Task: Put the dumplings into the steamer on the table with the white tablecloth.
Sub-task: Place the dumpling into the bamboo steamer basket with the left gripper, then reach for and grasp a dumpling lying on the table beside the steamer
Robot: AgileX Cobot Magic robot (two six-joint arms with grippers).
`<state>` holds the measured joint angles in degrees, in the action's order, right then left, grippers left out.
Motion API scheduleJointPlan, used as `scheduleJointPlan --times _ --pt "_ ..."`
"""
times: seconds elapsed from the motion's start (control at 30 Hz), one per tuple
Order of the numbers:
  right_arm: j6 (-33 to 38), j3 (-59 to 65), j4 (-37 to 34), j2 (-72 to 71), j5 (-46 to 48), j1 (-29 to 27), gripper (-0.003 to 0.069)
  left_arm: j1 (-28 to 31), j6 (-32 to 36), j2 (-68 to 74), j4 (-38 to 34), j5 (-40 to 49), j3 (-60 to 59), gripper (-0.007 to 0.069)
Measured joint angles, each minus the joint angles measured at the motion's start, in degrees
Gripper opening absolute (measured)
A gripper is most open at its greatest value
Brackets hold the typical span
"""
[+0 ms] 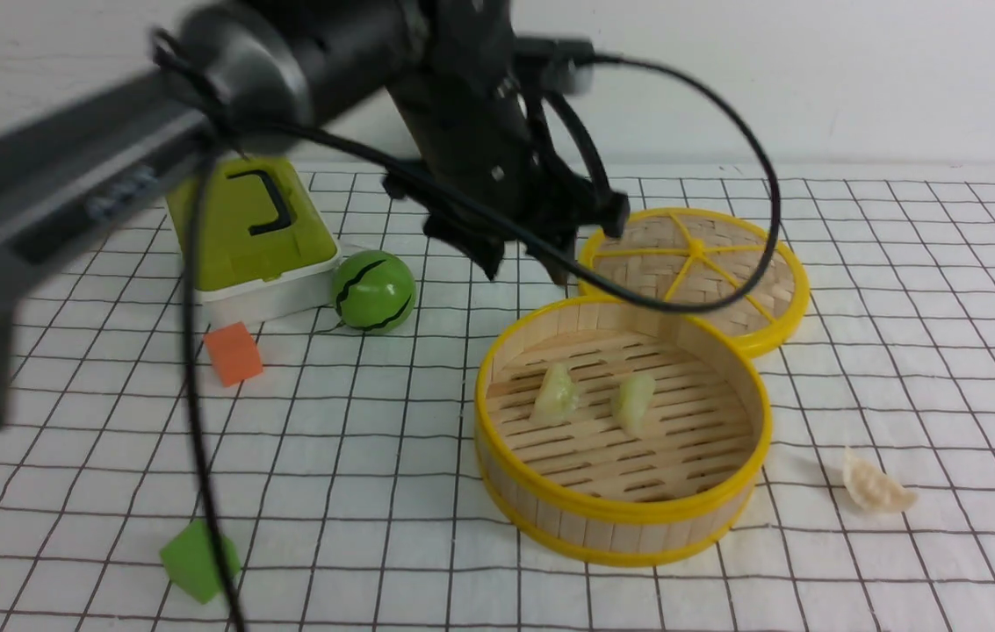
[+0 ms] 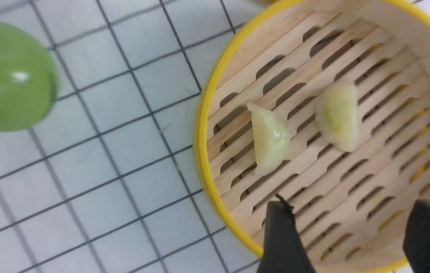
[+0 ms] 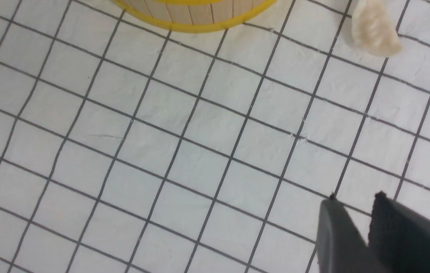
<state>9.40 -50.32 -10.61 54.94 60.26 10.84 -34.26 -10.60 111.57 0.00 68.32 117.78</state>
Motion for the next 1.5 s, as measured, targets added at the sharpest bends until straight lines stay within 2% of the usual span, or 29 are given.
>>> scheduleJointPlan --times 0.1,0.13,0.17,0.27,0.33,0.37,0.47,0.5,0.6,0.83,1.1,1.2,1.27,1.33,1.37,1.4,1.5 --pt "0.0 -3.57 0.64 5.92 -0.71 0.0 0.0244 0.0 0.45 -9.17 2.55 2.46 -2.0 0.0418" --pt "0.0 -3.75 0.75 6.68 -0.79 0.0 0.0249 0.0 0.45 -9.72 2.64 2.53 -2.0 0.0418" --pt "0.0 -5.22 1.43 9.68 -1.34 0.0 0.0305 0.0 0.45 -15.37 3.18 2.7 -5.75 0.0418" --pt "-0.45 -6.45 2.71 13.72 -2.12 0.0 0.0366 0.0 0.45 -21.18 3.28 2.7 -11.08 0.0418" --pt "-1.99 -7.08 5.01 18.33 -4.18 0.0 0.0432 0.0 0.45 -28.36 3.01 2.7 -19.9 0.0414" --pt "-2.07 -7.08 5.16 18.33 -4.4 0.0 0.0435 0.0 0.45 -29.59 3.0 2.7 -20.64 0.0414" --pt "-4.55 -7.38 9.04 24.62 -9.23 0.0 0.0477 0.0 0.45 -39.84 2.13 1.11 -35.29 0.0406" --pt "-4.55 -7.43 9.26 24.96 -9.55 0.0 0.0479 0.0 0.45 -40.42 2.02 1.11 -36.16 0.0406" --pt "-6.82 -7.44 12.9 31.11 -15.32 0.0 0.0485 0.0 0.45 -50.69 0.0 -4.2 -50.49 0.0396" --pt "-8.77 -7.55 14.79 42.1 -25.15 0.0 0.0485 0.0 0.45 -65.52 -1.2 -11.38 -72.7 0.0393" --pt "-10.11 -8.87 19.36 48.97 -28.58 0.03 0.0468 0.0 0.45 -71.13 -2.13 -11.73 -79.56 0.037" --pt "-11.08 -9.26 19.49 49.17 -28.45 0.03 0.0432 0.0 0.45 -71.31 -2.13 -12.26 -79.56 0.0363" --pt "-11.54 -9.26 19.71 49.17 -28.85 0.03 0.0374 0.0 0.45 -71.36 -2.13 -12.88 -79.56 0.0358" --pt "-11.73 -9.51 20.53 49.35 -28.47 0.03 0.0232 0.0 0.45 -71.36 -2.13 -13.83 -79.56 0.0355" --pt "-11.73 -9.64 20.57 49.35 -28.16 0.03 0.022 0.0 0.45 -71.36 -2.13 -13.83 -79.56 0.0355" --pt "-11.73 -10.1 20.74 49.35 -27.16 0.03 0.0177 0.0 0.45 -71.36 -2.13 -14.07 -79.56 0.0355" --pt "-11.77 -11.79 21.24 48.33 -23.15 0.03 0.0176 0.0 0.45 -71.36 -2.13 -14.4 -79.56 0.0354"
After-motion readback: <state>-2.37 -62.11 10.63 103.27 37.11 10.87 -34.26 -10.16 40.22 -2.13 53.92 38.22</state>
